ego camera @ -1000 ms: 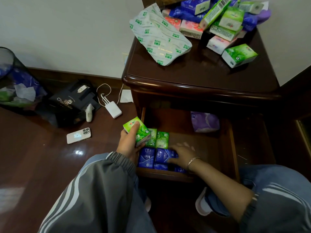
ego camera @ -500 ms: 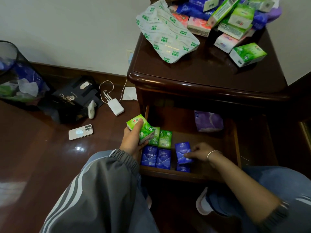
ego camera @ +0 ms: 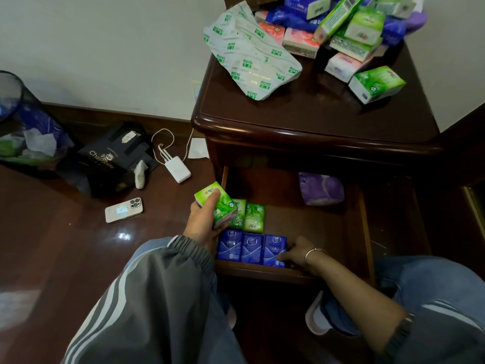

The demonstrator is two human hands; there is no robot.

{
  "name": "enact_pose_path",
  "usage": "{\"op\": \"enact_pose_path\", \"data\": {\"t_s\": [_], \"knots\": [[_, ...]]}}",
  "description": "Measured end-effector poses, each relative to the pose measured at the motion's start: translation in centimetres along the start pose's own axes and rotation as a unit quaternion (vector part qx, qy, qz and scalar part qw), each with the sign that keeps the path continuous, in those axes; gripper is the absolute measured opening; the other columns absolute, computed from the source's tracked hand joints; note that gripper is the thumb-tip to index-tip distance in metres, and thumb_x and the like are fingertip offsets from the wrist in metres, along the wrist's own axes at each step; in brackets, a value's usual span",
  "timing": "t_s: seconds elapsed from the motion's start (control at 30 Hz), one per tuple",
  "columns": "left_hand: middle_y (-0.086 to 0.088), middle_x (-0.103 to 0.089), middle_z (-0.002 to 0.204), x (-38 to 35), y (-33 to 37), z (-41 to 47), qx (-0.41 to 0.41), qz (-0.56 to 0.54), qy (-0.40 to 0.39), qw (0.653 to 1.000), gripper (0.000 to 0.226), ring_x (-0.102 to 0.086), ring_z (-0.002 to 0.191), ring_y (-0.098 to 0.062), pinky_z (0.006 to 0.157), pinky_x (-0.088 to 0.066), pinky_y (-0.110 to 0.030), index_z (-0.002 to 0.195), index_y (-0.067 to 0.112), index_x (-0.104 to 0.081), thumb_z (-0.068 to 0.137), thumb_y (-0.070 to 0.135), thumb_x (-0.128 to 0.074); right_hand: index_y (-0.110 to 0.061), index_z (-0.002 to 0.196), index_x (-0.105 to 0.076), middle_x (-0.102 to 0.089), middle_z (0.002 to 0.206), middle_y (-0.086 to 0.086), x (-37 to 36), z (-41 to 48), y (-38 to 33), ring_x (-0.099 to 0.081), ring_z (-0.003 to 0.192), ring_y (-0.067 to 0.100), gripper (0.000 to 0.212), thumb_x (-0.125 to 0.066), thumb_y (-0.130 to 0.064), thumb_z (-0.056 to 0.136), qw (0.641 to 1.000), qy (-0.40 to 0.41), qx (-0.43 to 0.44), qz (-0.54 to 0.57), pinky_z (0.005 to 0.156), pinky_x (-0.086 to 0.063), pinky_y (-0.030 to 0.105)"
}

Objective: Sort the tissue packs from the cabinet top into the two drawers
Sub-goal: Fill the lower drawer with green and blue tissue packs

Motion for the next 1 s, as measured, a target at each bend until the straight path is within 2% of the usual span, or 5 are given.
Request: {"op": "enact_pose_path", "data": {"t_s": [0.3, 0.5, 0.67, 0.87, 1.0], "knots": [[-0.01, -0.065, 0.119, 0.0, 0.0, 0.2, -0.003, 0.004, -0.005, 1.0, 0.054, -0.069, 0.084, -0.02, 0.063, -0.051, -0.031, 0.132, 0.017, -0.042, 0.089, 0.042, -0.061, -0.016, 0.057, -0.057, -0.057, 0.055, 0.001, 0.9, -0.5, -1.1, -0.051, 0.047, 0.01, 0.027, -0.077, -0.007, 0.071, 0.999, 0.021, 0.04, 0.012, 0.046, -0.044, 0.022], [-0.012, -0.064, 0.12, 0.1, 0.0, 0.1, 0.0, 0.01, -0.003, 1.0, 0.054, -0.068, 0.082, -0.02, 0.061, -0.051, -0.031, 0.132, 0.015, -0.042, 0.089, 0.041, -0.061, -0.012, 0.063, -0.062, -0.072, 0.086, 0.017, -2.1, -0.4, -5.7, -0.061, 0.069, 0.023, 0.026, -0.08, -0.03, 0.068, 0.978, 0.03, 0.115, -0.171, 0.056, -0.036, 0.023], [-0.007, -0.068, 0.114, -0.7, -0.1, -0.3, 0.008, 0.016, -0.041, 0.999, 0.047, -0.071, 0.075, -0.017, 0.064, -0.05, -0.03, 0.129, 0.021, -0.044, 0.089, 0.041, -0.061, -0.007, 0.095, -0.066, -0.069, 0.101, 0.016, -2.2, -1.4, -6.8, -0.063, 0.095, 0.031, 0.041, -0.075, -0.039, 0.072, 0.96, 0.055, 0.128, -0.244, 0.071, -0.043, 0.03], [-0.001, -0.07, 0.103, -3.1, -0.6, -1.4, 0.0, 0.099, -0.117, 0.988, 0.047, -0.072, 0.073, -0.014, 0.056, -0.052, -0.026, 0.126, 0.026, -0.043, 0.087, 0.044, -0.061, -0.015, 0.104, -0.064, -0.07, 0.097, 0.005, 2.0, -5.2, -10.8, -0.068, 0.084, 0.016, 0.027, -0.057, -0.037, 0.089, 0.966, 0.036, 0.186, 0.177, 0.072, -0.053, 0.028], [-0.008, -0.065, 0.111, -4.0, -0.7, -1.8, -0.033, 0.19, -0.137, 0.972, 0.07, -0.069, 0.092, -0.023, 0.075, -0.059, -0.043, 0.135, 0.016, -0.032, 0.083, 0.058, -0.052, -0.027, 0.113, -0.057, -0.063, 0.099, -0.01, 1.0, -7.0, -14.1, -0.062, 0.086, 0.001, 0.031, -0.063, -0.039, 0.085, 0.969, -0.041, 0.207, 0.128, 0.061, -0.05, 0.012]]}}
Point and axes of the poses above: each hand's wrist, its own z-axis towards the middle knuckle, its own x-axis out of the back of the hand, y = z × x, the point moved 10 cm from there along z, towards the middle knuckle
